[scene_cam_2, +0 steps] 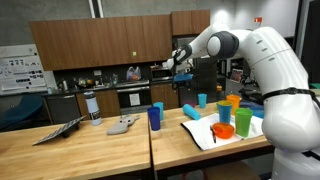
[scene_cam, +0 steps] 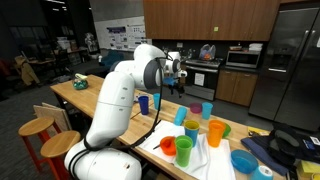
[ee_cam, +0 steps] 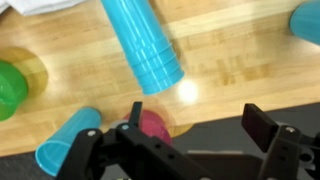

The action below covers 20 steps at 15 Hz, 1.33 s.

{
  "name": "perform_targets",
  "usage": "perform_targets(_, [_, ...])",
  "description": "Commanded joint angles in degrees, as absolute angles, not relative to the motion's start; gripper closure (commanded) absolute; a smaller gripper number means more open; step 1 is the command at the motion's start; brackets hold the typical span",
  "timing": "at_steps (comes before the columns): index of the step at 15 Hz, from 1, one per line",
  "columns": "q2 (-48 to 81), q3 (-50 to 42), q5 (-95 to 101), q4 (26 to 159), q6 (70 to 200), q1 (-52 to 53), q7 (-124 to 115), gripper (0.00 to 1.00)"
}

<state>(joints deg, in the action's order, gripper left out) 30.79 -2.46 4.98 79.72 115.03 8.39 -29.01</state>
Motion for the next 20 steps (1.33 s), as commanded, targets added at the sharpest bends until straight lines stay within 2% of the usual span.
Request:
perform_targets(1, [38.0, -1.2, -1.5, 67.9, 102.4, 8.0, -32.9, 0.0])
perform_targets(3, [41.0, -0.6, -5.6, 62.6, 97.2, 7.8, -36.7, 0.0])
perform_targets(4, [37.3, -1.5, -2.6, 69.7, 102.3, 8.7, -34.1, 0.0])
perform_targets(12, [38.8, -1.7, -2.8, 68.2, 101.8, 8.4, -33.8, 0.0])
perform_targets(20, [42.1, -2.9, -4.2, 65.8, 100.1, 3.1, -29.5, 0.0])
